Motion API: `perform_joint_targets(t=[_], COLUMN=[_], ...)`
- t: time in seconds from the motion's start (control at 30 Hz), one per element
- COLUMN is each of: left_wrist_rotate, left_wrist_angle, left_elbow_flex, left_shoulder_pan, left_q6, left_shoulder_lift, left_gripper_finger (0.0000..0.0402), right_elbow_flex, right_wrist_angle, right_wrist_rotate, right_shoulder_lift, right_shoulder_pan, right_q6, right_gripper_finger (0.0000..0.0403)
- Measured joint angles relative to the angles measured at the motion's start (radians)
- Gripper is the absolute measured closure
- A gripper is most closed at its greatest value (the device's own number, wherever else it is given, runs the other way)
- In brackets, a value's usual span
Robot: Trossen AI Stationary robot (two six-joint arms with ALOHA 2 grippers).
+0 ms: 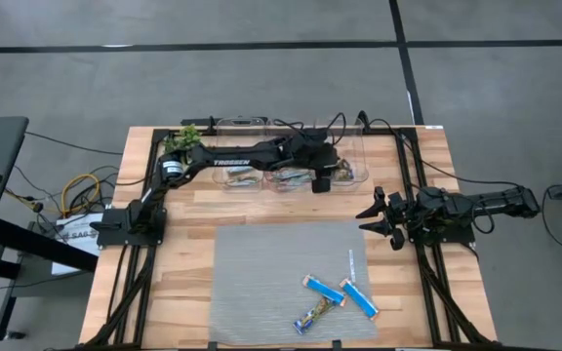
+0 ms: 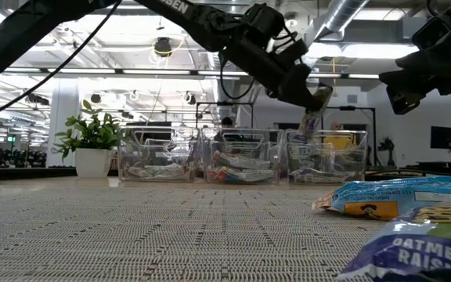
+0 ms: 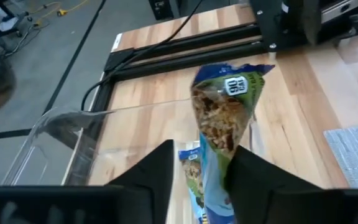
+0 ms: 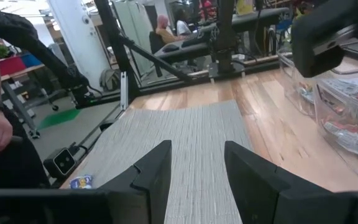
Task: Pick and place Granola Bars by type
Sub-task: Put the purple granola bar into the right transparent bin
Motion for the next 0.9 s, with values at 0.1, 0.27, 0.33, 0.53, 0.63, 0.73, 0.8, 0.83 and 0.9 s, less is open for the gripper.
perform_joint_targets(t=[0.1,0.27,0.33,0.53,0.63,0.73,0.8,0.83,0.9], left_wrist_rotate=[-0.005,-0.07,-0.083,-0.026,-0.019,-0.011,-0.012,-0.02,-0.051], left_wrist_angle=[0.001,0.001,-0.021,-0.149,-0.156,-0.161,-0.179,-0.18,-0.182], left_elbow_flex=[0.0,0.0,0.001,0.055,0.055,0.055,0.055,0.055,0.055], left_shoulder_pan=[-0.008,-0.017,-0.018,-0.017,-0.013,-0.005,0.002,0.006,0.014], left_q6=[0.0,-0.009,-0.026,-0.069,-0.069,-0.068,-0.067,-0.062,-0.06], left_shoulder_lift=[0.0,0.0,0.0,-0.003,-0.002,-0.002,-0.002,0.001,0.005], left_gripper_finger=[0.0251,0.023,0.0228,0.023,0.023,0.023,0.023,0.023,0.023], right_elbow_flex=[0.0,0.0,0.0,0.0,0.0,0.0,0.0,0.0,0.0], right_wrist_angle=[0.0,0.0,0.0,0.0,0.0,0.0,0.0,0.0,0.0], right_wrist_rotate=[0.0,0.0,0.0,0.0,0.0,0.0,0.0,0.0,0.0], right_shoulder_lift=[0.0,0.0,0.0,0.0,0.0,0.0,0.0,0.0,0.0], right_shoulder_pan=[0.0,0.0,0.0,0.0,0.0,0.0,0.0,0.0,0.0], right_q6=[0.0,0.0,0.0,0.0,0.0,0.0,0.0,0.0,0.0], right_gripper_finger=[0.0262,0.026,0.0259,0.0261,0.0262,0.026,0.0259,0.0259,0.0259])
